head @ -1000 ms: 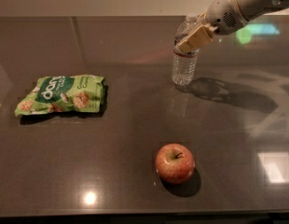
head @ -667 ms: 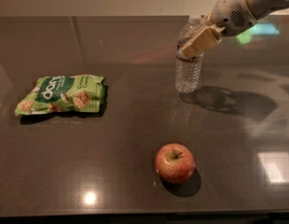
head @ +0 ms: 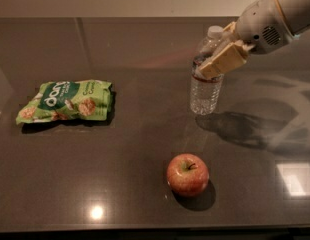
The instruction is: Move water bottle near apple
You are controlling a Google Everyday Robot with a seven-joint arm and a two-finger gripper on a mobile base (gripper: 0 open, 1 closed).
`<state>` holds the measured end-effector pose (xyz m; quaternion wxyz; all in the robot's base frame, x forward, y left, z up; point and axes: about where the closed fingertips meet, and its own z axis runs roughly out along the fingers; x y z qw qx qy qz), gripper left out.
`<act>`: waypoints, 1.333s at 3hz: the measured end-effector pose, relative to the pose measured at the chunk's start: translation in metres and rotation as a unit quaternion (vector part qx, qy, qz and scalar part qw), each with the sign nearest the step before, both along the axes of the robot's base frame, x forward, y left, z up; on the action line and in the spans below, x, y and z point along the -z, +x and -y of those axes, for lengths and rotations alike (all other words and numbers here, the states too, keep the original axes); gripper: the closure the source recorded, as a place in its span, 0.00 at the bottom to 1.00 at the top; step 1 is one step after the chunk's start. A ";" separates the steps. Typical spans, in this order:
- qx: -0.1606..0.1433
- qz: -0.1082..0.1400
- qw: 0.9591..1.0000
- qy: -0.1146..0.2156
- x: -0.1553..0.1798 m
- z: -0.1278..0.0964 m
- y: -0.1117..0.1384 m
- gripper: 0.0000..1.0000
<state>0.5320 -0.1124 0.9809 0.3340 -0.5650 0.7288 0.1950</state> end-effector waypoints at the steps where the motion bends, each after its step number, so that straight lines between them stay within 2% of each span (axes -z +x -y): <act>1: -0.014 0.011 1.000 0.010 0.005 -0.011 -0.019 1.00; 4: -0.043 -0.005 0.999 0.028 0.020 -0.032 -0.058 1.00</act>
Offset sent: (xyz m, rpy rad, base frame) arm -0.0500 0.0314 -0.0205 0.0577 0.0005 0.0852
